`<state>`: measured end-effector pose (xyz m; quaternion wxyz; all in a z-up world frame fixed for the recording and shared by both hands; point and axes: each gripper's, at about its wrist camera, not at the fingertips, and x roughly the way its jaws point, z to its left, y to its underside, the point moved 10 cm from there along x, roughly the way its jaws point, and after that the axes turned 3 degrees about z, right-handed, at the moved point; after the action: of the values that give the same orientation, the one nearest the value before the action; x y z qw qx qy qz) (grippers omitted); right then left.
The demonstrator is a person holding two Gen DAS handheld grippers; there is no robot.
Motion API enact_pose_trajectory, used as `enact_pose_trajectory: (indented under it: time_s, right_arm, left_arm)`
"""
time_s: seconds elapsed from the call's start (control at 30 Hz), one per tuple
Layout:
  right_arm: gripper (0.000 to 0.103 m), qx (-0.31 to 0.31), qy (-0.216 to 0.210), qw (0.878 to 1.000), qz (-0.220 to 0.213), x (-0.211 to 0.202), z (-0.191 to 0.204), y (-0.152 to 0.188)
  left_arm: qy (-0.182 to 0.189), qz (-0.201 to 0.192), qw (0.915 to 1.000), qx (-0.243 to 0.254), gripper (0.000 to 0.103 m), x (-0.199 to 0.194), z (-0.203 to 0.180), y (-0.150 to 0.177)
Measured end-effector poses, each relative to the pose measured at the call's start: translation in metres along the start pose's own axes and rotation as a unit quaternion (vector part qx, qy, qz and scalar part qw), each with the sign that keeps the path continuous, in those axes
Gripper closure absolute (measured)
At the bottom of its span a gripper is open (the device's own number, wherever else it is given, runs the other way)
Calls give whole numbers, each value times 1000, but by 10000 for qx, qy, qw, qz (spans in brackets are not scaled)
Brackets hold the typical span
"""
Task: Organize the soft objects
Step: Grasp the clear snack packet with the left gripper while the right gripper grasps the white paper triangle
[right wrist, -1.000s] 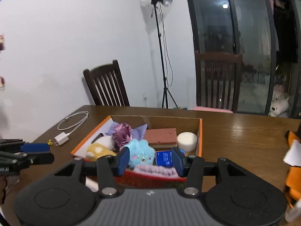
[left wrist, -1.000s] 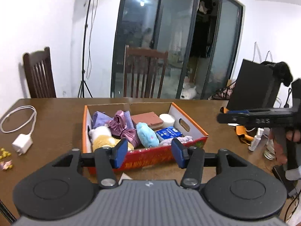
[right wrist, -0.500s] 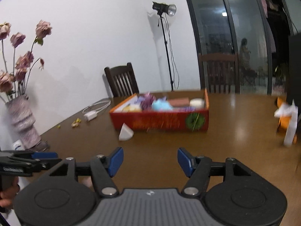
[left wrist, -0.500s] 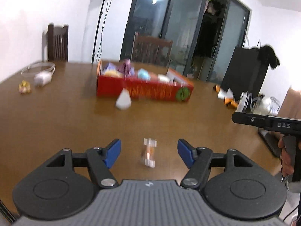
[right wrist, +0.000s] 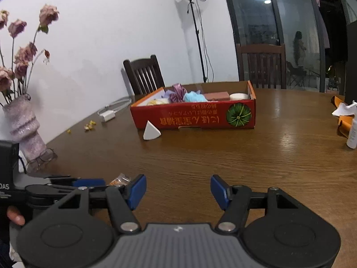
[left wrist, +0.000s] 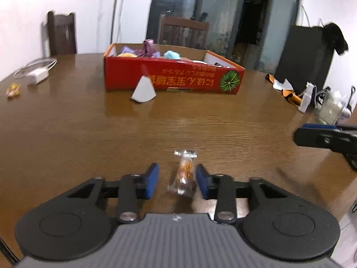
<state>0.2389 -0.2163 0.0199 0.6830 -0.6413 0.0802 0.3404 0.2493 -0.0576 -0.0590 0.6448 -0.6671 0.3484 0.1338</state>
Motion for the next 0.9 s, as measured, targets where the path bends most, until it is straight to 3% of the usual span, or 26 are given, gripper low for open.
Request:
enact_pose_trajectory:
  time_s: [0.03,0.13,0.5,0.6,0.67,0.7,0.9]
  right_arm:
    - [40,-29,8,10000,52,6,1,-2]
    - [40,-73,-55,9998,192,30,4,-12]
    - [41,-390,-520,9970,411,188,58,-94]
    - [52,-710,-370,9949,607,226,74,-99]
    - [71,-726,-380,9944,670,243,79,-97]
    - [76,-691,-352,9946,687,248,78,-96]
    - [79,-632,-313,9967,402,226,71,-98]
  left_arm:
    - [96,2,10000,11,89,3,1,-2]
    - [174,-20,9997,-152,90,6,12,-10]
    - [-682,-526,9921,-910,90,-6,122,-60]
    - [-795,-514,9909,-954,90,-4,133,-65]
    - [-785,-494,9906,-1001,90,-3,138,-64]
    - [-787,-478,9906,-1010,90,-1,139,-64]
    - [-555,-478,9936,-865,90,0,117,-66]
